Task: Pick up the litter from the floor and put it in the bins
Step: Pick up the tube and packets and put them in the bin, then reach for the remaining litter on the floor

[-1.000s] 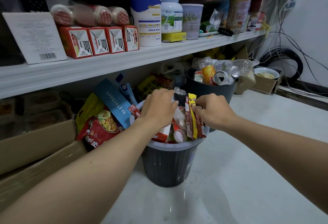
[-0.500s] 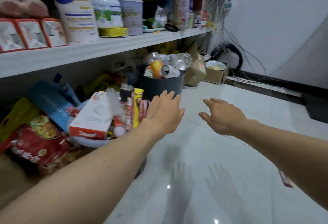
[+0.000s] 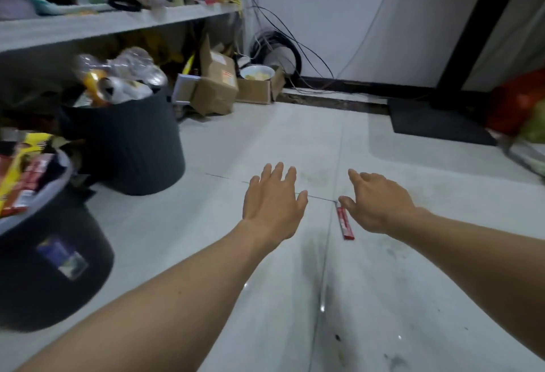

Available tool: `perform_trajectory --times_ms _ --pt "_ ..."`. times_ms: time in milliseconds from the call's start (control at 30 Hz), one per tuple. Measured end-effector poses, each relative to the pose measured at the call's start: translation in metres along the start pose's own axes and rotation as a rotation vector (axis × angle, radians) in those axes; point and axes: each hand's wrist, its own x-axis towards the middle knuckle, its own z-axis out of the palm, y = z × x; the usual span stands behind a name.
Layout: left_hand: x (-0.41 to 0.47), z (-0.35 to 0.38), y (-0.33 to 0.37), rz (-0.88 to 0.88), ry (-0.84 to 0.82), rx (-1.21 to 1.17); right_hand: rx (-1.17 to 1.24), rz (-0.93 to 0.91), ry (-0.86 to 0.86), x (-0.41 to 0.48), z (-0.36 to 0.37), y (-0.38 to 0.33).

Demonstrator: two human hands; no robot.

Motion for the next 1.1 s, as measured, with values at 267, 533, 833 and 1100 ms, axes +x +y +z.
perform_trajectory --times_ms 267,533,833,1100 --pt "0.015 0.054 0.066 0.071 -0.137 0.067 0.057 0.060 -0.090 -0.008 0.062 0.076" --pt "0.046 0.060 0.092 0.144 -0.137 0.110 0.179 0.139 -0.157 -0.021 0.102 0.075" --pt "0.068 0.146 0.104 0.106 -0.291 -0.112 0.156 0.136 -0.097 -0.002 0.110 0.083" --pt "0.098 0.208 0.108 0.004 -0.365 -0.240 0.181 0.184 -0.144 0.017 0.142 0.082"
